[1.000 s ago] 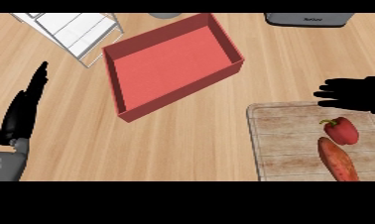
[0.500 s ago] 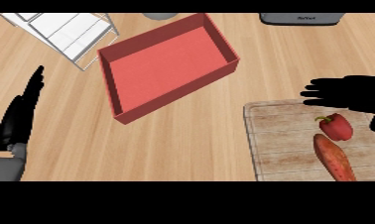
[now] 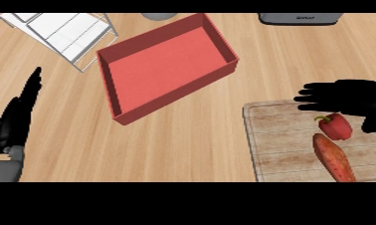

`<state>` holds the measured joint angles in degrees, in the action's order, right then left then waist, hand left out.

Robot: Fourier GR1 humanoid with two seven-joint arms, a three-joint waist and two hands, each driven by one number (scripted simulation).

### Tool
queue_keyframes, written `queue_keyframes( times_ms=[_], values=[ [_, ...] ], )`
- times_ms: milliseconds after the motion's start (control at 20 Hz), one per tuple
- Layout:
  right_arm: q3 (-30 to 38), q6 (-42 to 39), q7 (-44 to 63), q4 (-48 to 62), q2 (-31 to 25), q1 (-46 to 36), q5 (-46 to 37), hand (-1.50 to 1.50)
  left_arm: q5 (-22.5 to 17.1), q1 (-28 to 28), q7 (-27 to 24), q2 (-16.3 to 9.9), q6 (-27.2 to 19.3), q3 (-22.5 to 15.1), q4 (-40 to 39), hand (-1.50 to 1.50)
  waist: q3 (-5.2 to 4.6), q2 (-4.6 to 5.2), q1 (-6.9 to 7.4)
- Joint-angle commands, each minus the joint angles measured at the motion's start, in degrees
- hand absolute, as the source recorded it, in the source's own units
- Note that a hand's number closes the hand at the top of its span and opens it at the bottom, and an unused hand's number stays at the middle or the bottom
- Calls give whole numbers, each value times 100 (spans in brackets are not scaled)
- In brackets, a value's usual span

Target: Pick the bell pepper from the cutting board and place it in the cardboard box

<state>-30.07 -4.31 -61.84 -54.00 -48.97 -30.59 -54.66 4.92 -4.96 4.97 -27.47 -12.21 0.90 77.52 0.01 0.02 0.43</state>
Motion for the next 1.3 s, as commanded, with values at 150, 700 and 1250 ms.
queue_keyframes(
  times_ms=[150,700,1250],
  values=[
    [75,-276,-1025,-691,-461,431,377,-150,55,116,63,113,-32,78,174,0,-1,-24,-61],
    [238,29,142,-787,-33,874,-787,-150,166,176,-304,145,367,416,-72,0,-1,-4,-16],
    [778,1168,30,-514,785,912,-807,150,428,-235,-6,361,340,382,-248,0,2,1,-42]
  ],
)
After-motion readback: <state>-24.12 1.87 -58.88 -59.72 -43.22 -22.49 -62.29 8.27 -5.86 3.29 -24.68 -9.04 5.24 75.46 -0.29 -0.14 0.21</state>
